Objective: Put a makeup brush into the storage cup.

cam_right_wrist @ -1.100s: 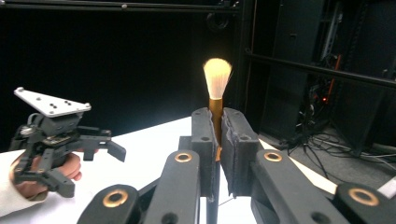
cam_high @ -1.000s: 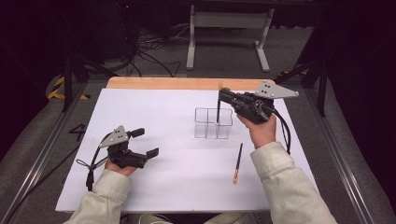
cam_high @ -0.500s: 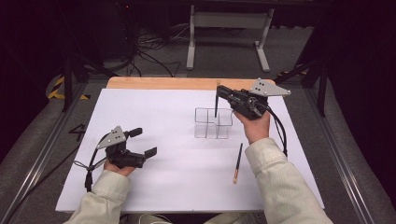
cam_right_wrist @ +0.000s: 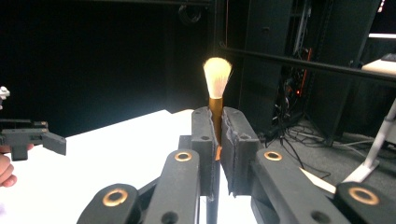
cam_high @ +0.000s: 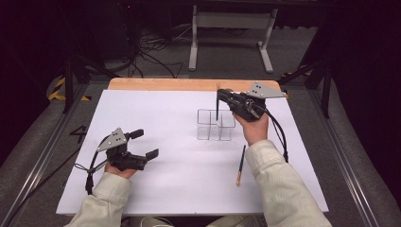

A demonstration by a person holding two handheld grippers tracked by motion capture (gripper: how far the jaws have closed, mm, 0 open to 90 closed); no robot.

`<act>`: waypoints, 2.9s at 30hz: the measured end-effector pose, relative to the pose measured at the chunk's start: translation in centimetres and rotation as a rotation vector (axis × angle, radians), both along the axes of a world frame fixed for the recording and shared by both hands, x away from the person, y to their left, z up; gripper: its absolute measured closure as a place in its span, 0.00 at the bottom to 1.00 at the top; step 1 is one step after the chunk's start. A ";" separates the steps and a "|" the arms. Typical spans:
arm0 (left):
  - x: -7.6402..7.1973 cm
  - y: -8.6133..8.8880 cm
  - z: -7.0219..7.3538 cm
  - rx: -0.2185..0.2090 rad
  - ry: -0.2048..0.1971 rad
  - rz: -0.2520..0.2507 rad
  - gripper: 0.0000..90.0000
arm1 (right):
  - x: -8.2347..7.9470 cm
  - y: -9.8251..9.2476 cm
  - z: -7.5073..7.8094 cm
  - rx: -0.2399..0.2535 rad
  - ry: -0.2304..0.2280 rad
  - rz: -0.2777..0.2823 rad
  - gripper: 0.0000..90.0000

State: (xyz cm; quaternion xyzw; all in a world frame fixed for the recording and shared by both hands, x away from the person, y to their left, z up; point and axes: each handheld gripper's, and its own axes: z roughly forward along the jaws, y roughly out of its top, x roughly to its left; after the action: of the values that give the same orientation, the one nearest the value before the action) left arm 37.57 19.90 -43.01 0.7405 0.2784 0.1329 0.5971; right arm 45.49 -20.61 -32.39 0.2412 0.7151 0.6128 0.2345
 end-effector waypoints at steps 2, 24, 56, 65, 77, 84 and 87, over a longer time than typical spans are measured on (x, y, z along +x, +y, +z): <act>0.0 0.0 0.0 -0.001 0.000 -0.002 0.00 | 0.1 0.1 -0.2 -0.006 0.005 0.001 0.93; 0.0 0.1 0.0 -0.008 -0.001 0.005 0.00 | 0.9 0.4 -3.0 -0.037 0.074 -0.022 0.93; -1.9 2.3 0.7 -0.030 -0.034 0.016 0.00 | -6.0 -6.9 -1.3 0.016 0.025 -0.083 0.10; -2.6 2.8 0.8 -0.034 -0.053 0.004 0.00 | -9.0 -10.0 -2.6 0.016 0.016 -0.113 0.06; -3.6 3.9 0.5 -0.050 -0.063 -0.007 0.00 | -10.9 -12.0 -5.7 0.005 0.041 -0.150 0.03; -4.2 4.6 0.2 -0.043 -0.067 0.005 0.00 | -11.8 -12.3 -8.1 0.029 0.043 -0.149 0.02; -4.3 4.8 0.0 -0.041 -0.073 0.010 0.00 | -12.0 -12.4 -8.4 0.027 0.041 -0.153 0.02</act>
State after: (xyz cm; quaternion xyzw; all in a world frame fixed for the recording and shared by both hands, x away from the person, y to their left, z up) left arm 33.27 24.71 -43.01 0.7212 0.2628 0.1573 0.6213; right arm 33.47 -33.00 -40.77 0.3108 0.6908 0.5975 0.2629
